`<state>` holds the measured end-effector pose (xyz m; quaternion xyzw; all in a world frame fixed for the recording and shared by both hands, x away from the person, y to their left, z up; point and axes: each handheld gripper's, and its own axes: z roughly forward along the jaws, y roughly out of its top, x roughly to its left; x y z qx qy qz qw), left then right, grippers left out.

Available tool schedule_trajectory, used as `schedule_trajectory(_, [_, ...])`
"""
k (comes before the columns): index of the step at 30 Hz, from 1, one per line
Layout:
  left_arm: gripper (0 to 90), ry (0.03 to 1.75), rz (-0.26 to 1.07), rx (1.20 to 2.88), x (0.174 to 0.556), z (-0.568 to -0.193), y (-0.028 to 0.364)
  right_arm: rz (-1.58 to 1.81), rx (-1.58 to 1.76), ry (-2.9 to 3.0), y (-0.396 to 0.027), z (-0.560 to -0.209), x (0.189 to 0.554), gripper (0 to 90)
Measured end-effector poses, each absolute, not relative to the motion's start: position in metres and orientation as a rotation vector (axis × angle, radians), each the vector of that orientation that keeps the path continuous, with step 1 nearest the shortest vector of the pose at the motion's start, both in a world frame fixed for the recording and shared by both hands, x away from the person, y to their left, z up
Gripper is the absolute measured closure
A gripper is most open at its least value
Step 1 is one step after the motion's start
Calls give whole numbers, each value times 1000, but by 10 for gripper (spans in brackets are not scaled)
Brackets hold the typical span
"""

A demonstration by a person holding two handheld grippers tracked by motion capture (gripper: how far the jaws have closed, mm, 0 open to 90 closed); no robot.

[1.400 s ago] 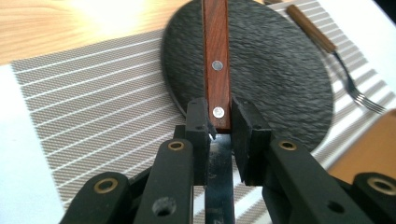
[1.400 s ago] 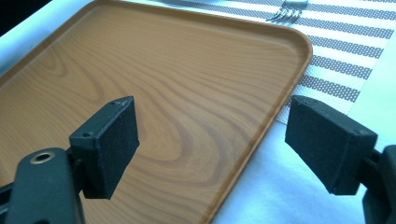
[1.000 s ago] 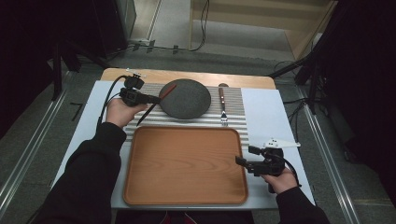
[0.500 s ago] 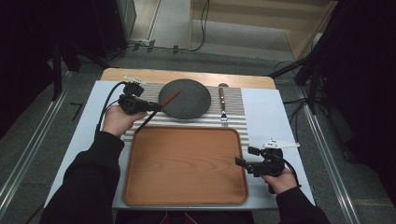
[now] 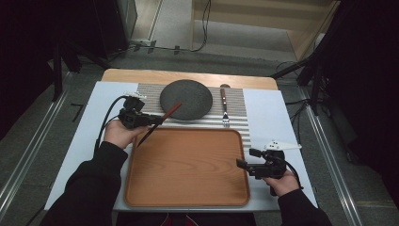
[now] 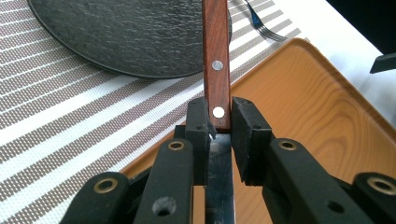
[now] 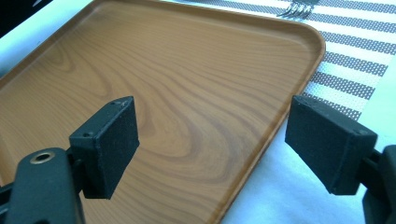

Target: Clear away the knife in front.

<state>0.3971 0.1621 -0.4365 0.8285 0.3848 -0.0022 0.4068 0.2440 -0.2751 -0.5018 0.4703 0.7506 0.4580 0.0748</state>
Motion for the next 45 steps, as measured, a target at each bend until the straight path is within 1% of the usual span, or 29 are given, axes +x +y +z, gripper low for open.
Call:
schedule_trajectory(13, [781, 953, -13, 2101, 370, -441, 162, 1374, 1400, 2262, -274, -501, 243, 154])
schedule_trajectory(18, [781, 925, 7, 2109, 361, -445, 160, 1374, 1393, 2266, -273, -500, 243, 154])
schedule_trajectory(25, [781, 904, -8, 2135, 345, -452, 155, 1378, 1374, 2273, -270, -499, 243, 154])
schedule_trajectory(30, [781, 910, -7, 2141, 337, -454, 157, 1381, 1367, 2277, -268, -499, 243, 154])
schedule_trajectory(35, [781, 910, -35, 2144, 323, -460, 161, 1385, 1364, 2282, -267, -499, 245, 154])
schedule_trajectory(45, [781, 900, -50, 2183, 310, -471, 162, 1381, 1353, 2292, -264, -499, 247, 154])
